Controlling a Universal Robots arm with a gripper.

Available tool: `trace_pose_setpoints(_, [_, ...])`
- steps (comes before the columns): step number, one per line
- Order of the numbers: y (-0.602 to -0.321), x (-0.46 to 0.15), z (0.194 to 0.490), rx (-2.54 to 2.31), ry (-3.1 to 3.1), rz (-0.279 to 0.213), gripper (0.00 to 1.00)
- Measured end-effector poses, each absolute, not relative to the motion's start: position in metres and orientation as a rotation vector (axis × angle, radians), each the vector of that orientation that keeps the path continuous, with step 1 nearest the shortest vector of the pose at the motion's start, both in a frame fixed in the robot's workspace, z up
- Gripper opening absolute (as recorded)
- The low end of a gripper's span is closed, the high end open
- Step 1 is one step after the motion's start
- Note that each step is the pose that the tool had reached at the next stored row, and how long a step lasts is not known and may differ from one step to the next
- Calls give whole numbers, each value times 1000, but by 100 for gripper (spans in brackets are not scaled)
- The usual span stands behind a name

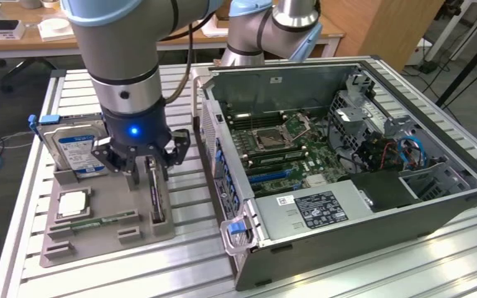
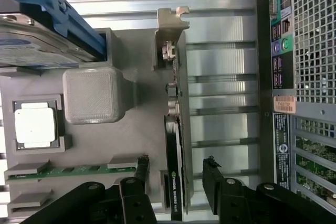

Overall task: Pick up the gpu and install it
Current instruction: 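Pick up the gpu and move the gpu toward the slot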

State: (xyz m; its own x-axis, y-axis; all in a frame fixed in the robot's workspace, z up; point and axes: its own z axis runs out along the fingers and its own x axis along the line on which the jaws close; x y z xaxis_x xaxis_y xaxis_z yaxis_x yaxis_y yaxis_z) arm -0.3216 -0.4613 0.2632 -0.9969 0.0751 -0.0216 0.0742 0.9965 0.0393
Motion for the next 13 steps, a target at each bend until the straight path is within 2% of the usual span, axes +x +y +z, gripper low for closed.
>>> trace_pose_setpoints(13, [-456,-321,240,116,3116,60,53])
